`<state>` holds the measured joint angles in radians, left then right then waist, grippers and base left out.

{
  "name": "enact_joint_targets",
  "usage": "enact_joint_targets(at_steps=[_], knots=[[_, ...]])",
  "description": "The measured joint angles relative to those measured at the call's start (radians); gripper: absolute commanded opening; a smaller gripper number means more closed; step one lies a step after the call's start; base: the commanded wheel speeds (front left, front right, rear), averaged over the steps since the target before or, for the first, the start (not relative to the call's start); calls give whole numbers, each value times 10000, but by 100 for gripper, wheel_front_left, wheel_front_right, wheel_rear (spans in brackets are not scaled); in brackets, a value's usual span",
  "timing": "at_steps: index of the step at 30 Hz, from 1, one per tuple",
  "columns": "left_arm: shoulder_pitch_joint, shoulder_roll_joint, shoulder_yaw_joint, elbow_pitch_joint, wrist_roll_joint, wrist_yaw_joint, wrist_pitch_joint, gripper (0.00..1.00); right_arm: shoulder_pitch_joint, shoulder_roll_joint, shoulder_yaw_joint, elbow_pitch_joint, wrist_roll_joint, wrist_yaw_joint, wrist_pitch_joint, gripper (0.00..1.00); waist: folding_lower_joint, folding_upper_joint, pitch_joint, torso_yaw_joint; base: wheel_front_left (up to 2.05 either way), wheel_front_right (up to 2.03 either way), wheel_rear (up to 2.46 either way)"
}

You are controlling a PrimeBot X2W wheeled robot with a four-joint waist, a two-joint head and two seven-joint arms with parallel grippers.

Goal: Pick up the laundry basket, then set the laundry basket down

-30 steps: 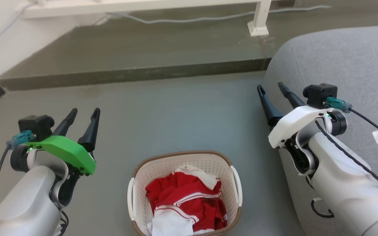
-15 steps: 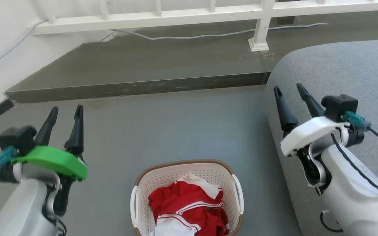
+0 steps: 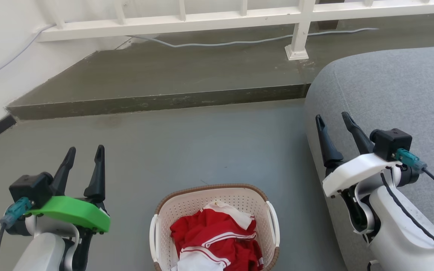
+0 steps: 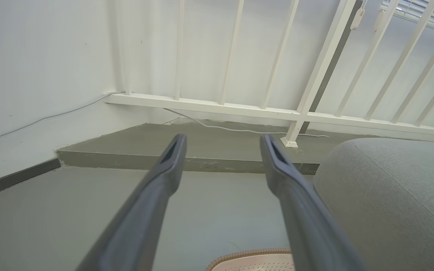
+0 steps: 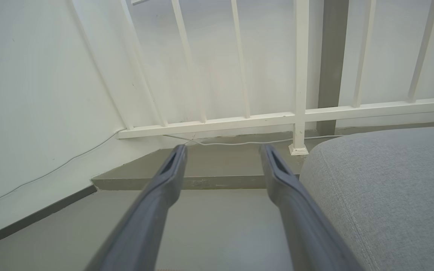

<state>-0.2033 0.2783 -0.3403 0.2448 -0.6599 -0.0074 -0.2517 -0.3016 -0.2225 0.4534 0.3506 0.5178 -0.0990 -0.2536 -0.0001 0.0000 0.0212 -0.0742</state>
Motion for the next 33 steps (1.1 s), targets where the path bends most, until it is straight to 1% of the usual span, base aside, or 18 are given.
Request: enact_joint_targets(at_steps=[7,12,22,24,31,32,33], knots=[[335,-194,245,-247,215,-27,0,100,289,36,-174,-176,-272,0,0,100,0,0,-1,-9,0,0,0],[565,-384,437,-299,441,-117,0,100,476,88,-244,-268,-370,2,0,100,0,0,-4,-13,0,0,0],[830,-562,756,-384,725,-366,0,100,686,234,-408,-378,-545,21,0,100,0,0,-13,-17,0,0,0],[874,-614,800,-385,773,-384,0,100,686,261,-453,-387,-560,88,0,100,0,0,-13,-22,0,0,0],[928,-729,928,-439,897,-522,0,100,784,330,-568,-437,-790,127,0,100,0,0,1,-50,0,0,0],[942,-734,943,-441,940,-558,0,100,816,334,-585,-439,-792,182,0,100,0,0,4,-54,0,0,0],[971,-742,951,-449,953,-610,0,0,841,337,-596,-441,-798,194,0,0,0,0,6,-59,0,0,0]])
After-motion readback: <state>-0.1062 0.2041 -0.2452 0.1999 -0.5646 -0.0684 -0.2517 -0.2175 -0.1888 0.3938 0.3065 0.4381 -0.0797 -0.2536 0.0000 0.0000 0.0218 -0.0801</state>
